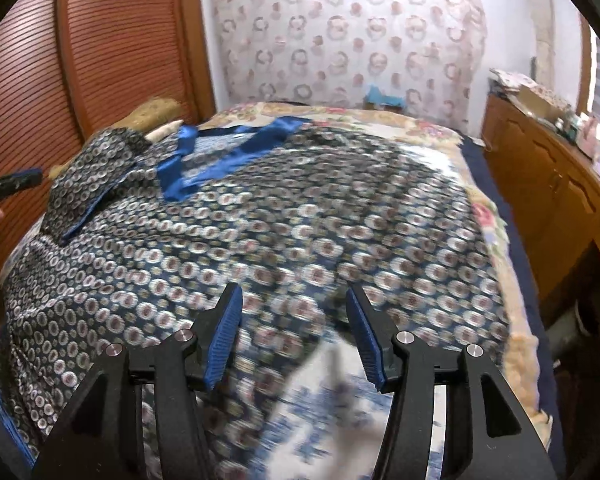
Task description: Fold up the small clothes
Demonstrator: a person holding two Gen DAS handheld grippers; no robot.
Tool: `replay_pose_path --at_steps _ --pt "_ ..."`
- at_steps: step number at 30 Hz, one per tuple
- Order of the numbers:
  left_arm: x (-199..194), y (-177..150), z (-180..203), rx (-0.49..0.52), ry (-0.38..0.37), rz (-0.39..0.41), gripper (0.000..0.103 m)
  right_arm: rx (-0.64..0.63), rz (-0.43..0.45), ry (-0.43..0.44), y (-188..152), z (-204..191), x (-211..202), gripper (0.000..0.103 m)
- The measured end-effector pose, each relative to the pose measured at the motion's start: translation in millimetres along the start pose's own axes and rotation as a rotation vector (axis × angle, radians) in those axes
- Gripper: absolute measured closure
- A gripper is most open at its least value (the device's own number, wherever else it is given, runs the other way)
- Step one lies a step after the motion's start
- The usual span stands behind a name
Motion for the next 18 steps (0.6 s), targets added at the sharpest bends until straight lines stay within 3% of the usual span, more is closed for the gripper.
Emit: replay_pose_path --at_steps 8,18 --pt "62 15 69 0.112 -0.109 -0.109 0.041 0.063 0.02 -0.067 -1 45 -13 0.048" --pt "97 39 104 0.169 -0.156 -0.153 0.041 0.112 0.0 -0.154 1 89 -6 0.048"
Point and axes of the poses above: each gripper's, at about its wrist camera, not at the fingertips, and x roughly the way its jaws point, z to its right, y to its top, the point moved 1 cm from there along x, roughly the way its jaws point, and after that the axes turned 14 degrees about x, right-handed, at the moved point
